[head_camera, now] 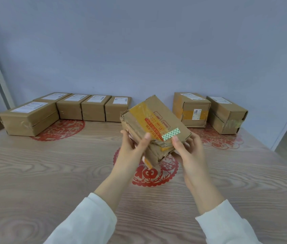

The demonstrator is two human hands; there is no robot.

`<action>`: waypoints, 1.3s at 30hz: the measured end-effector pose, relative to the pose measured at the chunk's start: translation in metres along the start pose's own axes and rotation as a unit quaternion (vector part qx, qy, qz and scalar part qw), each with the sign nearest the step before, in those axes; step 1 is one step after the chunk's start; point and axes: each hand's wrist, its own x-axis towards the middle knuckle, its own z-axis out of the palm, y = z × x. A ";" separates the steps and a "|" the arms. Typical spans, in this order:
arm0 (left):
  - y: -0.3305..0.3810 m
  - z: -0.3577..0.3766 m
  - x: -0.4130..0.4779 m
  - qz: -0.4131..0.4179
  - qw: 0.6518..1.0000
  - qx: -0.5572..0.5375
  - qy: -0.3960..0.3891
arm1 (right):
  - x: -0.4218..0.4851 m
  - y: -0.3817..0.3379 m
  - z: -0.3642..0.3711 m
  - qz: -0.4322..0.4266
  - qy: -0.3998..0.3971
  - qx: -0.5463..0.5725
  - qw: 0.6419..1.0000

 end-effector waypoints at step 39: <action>0.000 0.004 -0.014 0.118 0.988 0.100 0.022 | -0.018 0.015 -0.004 -0.041 -0.038 -0.204 0.977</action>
